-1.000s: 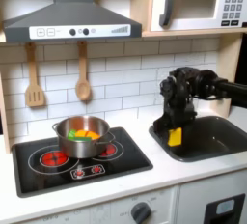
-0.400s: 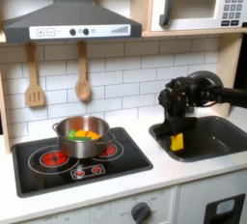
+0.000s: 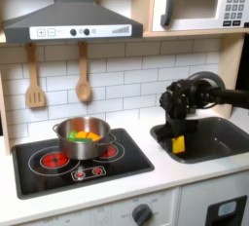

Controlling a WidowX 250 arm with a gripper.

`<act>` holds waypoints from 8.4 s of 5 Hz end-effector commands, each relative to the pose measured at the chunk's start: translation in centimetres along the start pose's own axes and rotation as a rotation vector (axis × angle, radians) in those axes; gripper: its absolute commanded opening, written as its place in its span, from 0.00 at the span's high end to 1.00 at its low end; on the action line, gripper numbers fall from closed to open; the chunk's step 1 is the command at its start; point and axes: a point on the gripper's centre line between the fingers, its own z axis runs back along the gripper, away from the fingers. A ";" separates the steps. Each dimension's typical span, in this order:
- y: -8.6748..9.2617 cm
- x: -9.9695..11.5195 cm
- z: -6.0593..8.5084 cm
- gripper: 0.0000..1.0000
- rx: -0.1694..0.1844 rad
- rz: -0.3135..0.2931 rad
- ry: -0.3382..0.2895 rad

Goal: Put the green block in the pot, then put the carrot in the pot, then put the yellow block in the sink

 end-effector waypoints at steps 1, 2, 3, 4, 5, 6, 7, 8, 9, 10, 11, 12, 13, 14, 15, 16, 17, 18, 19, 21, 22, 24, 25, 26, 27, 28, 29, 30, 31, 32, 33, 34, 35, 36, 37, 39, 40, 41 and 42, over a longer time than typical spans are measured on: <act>-0.4 0.2 -1.3 1.00 0.009 -0.027 0.016; -0.6 0.4 -1.3 1.00 0.014 -0.048 0.011; -1.4 0.4 -1.6 1.00 0.006 -0.097 0.016; -2.1 0.5 -1.4 1.00 0.023 -0.155 -0.003; -6.7 -5.2 -5.0 1.00 -0.018 -0.261 0.140; -4.5 -3.0 -5.0 1.00 -0.013 -0.186 0.102; -3.4 -2.7 -4.8 1.00 0.008 -0.144 0.093; -2.7 -2.9 -6.1 1.00 0.014 -0.102 0.131; -0.8 -1.6 -6.9 1.00 0.016 -0.041 0.138; -1.4 -1.3 -7.5 1.00 0.001 -0.048 0.154; -2.5 -1.8 -7.5 1.00 -0.007 -0.068 0.148; -2.5 -1.5 -7.4 0.37 -0.009 -0.080 0.142; -2.3 -1.2 -7.1 0.00 0.000 -0.094 0.122; -2.2 -1.6 -6.7 0.00 -0.003 -0.091 0.112; -2.4 -2.1 -6.0 0.00 -0.005 -0.102 0.092; -2.4 -1.9 -4.8 0.00 -0.011 -0.122 0.071; -2.2 -1.8 -4.2 0.00 -0.015 -0.117 0.051; -2.3 -1.0 -2.7 0.00 -0.039 -0.120 -0.002; -2.2 -0.4 -2.7 0.00 -0.061 -0.127 -0.007; -2.0 0.1 -3.2 0.00 -0.070 -0.116 0.004; -1.6 0.5 -3.9 0.00 -0.063 -0.101 0.010; -1.6 0.8 -5.5 0.00 -0.078 -0.103 0.049; -1.6 1.0 -5.5 0.00 -0.069 -0.107 0.044; -1.6 0.7 -5.7 0.00 -0.058 -0.129 0.061; -1.5 0.1 -6.3 0.00 -0.063 -0.166 0.121; -1.8 -0.1 -6.3 0.00 -0.060 -0.192 0.115; -3.0 -1.9 -5.9 0.00 -0.062 -0.221 0.093; -2.7 -2.4 -6.6 0.00 -0.042 -0.271 0.101; -2.7 -2.8 -6.4 0.00 -0.027 -0.283 0.096; -2.8 -2.6 -6.7 0.00 -0.031 -0.293 0.104; -2.5 -2.5 -7.3 0.00 -0.026 -0.279 0.122; -3.9 -4.9 -7.4 0.00 -0.020 -0.287 0.123; -4.7 -5.0 -7.2 0.00 -0.013 -0.258 0.077; -3.3 -3.7 -7.1 0.00 0.002 -0.207 0.047; -3.2 -3.7 -7.1 0.00 0.002 -0.206 0.048; -3.8 -1.4 -6.8 0.00 -0.025 -0.251 -0.002; -4.4 -1.1 -7.8 0.00 -0.035 -0.294 0.005; -5.1 -1.4 -8.9 0.00 -0.046 -0.375 0.052; -5.4 -0.9 -8.6 0.00 -0.050 -0.375 0.026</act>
